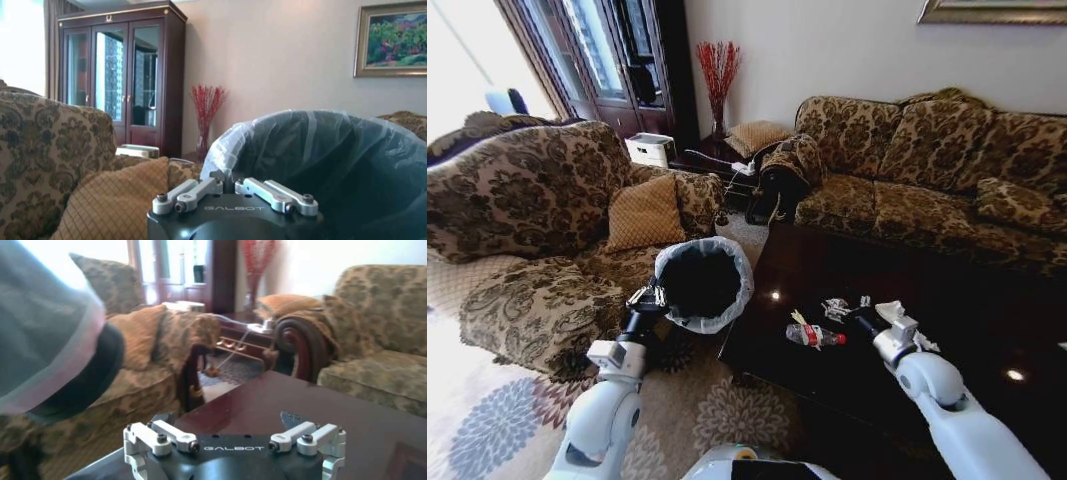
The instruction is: Move to the front of the table and place the trash on the table into the trash bin.
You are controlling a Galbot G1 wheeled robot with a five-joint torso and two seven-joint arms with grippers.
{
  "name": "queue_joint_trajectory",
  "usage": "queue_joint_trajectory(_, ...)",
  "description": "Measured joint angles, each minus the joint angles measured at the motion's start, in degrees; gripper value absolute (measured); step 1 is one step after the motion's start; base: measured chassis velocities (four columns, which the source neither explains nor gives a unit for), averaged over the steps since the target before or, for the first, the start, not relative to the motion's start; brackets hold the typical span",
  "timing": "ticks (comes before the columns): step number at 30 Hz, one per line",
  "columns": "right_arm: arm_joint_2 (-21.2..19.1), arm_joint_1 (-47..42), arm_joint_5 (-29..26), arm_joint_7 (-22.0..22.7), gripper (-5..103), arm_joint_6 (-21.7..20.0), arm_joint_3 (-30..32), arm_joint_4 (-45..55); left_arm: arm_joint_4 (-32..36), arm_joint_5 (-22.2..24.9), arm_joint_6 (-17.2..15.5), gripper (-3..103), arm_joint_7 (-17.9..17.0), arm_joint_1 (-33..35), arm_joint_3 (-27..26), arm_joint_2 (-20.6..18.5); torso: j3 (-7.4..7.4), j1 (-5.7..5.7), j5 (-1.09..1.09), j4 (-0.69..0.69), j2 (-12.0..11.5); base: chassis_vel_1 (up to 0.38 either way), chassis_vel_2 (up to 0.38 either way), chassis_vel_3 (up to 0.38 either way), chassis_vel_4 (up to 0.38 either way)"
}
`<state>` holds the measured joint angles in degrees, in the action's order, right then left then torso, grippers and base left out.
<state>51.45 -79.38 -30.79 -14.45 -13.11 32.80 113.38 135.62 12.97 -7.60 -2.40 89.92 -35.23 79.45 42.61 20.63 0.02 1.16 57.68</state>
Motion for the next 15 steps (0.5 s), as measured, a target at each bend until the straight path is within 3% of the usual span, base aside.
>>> queue_joint_trajectory(2,-1.1,0.0,0.2,-1.4,100,0.2,0.0,-0.5,0.0,0.0,-0.1,3,0.0,0.0,0.0,0.0,0.0,0.01,-0.02,0.0,0.0,0.03,-0.046,-0.053,0.03)
queue_joint_trajectory(5,-6.4,1.6,1.1,-7.8,100,0.6,-1.4,-4.4,-0.3,0.0,-0.2,3,-0.1,-0.3,-0.4,-0.1,0.03,0.07,-0.04,0.01,0.0,0.008,-0.006,-0.018,0.01)
queue_joint_trajectory(7,-8.0,2.6,1.4,-8.8,100,1.1,-3.1,-5.7,-0.4,0.0,-0.2,3,-0.1,-0.5,-0.5,-0.1,0.05,0.11,-0.02,0.02,0.0,0.0,0.0,0.0,0.0)
queue_joint_trajectory(12,-11.5,7.8,3.9,-10.8,100,2.8,-12.4,-10.4,-0.4,0.5,-1.0,3,-0.1,-1.6,-0.7,0.0,0.05,0.12,-0.01,0.01,0.0,0.0,0.0,0.0,0.0)
queue_joint_trajectory(14,-12.6,11.7,6.6,-15.5,100,3.4,-17.6,-14.2,-0.4,1.0,-1.8,3,-0.1,-1.9,-0.6,0.2,0.05,0.09,0.02,0.02,0.0,0.0,0.0,0.0,0.0)
queue_joint_trajectory(15,-12.6,11.7,6.6,-15.5,100,3.4,-17.6,-14.2,-0.4,1.0,-1.8,3,-0.1,-1.9,-0.6,0.2,0.05,0.09,0.02,0.02,0.0,0.0,0.0,0.0,0.0)
